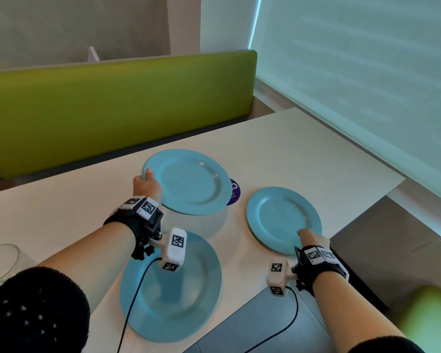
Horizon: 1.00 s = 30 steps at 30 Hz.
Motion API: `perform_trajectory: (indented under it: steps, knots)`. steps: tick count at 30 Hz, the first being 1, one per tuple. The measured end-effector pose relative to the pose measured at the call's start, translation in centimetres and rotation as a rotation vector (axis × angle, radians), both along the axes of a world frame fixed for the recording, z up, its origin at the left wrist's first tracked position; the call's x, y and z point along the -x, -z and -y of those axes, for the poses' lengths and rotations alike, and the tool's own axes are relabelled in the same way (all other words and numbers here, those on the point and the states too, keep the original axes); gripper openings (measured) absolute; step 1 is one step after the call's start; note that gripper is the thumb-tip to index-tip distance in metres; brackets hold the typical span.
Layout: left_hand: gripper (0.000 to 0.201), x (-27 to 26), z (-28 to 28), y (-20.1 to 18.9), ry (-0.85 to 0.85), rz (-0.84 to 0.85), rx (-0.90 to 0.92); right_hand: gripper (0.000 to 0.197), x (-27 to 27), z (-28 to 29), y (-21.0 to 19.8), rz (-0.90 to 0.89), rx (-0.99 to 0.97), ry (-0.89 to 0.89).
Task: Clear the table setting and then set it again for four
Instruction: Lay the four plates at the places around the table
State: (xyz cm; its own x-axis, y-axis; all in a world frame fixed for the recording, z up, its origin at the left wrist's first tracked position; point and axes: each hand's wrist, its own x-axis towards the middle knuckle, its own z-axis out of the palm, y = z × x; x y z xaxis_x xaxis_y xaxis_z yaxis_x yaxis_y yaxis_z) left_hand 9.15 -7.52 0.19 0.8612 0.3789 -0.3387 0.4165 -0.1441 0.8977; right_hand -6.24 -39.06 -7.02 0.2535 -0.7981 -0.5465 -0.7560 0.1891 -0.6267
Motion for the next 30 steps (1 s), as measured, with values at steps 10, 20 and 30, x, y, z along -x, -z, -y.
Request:
perform_trajectory:
  steps: [10,20,30]
  knots:
    - [0.057,0.3,0.2,0.5,0.061,-0.02,0.007,0.037,-6.5,-7.8,-2.9,0.331,-0.07,-0.401]
    - [0.054,0.2,-3.5,1.8,0.003,-0.073,0.05,0.016,-9.4,-14.6,-2.6,0.451,-0.265,-0.525]
    - [0.046,-2.7,-7.5,1.9,-0.125,-0.073,0.19,0.016,-12.7,-17.4,-3.5,0.414,-0.544,-0.461]
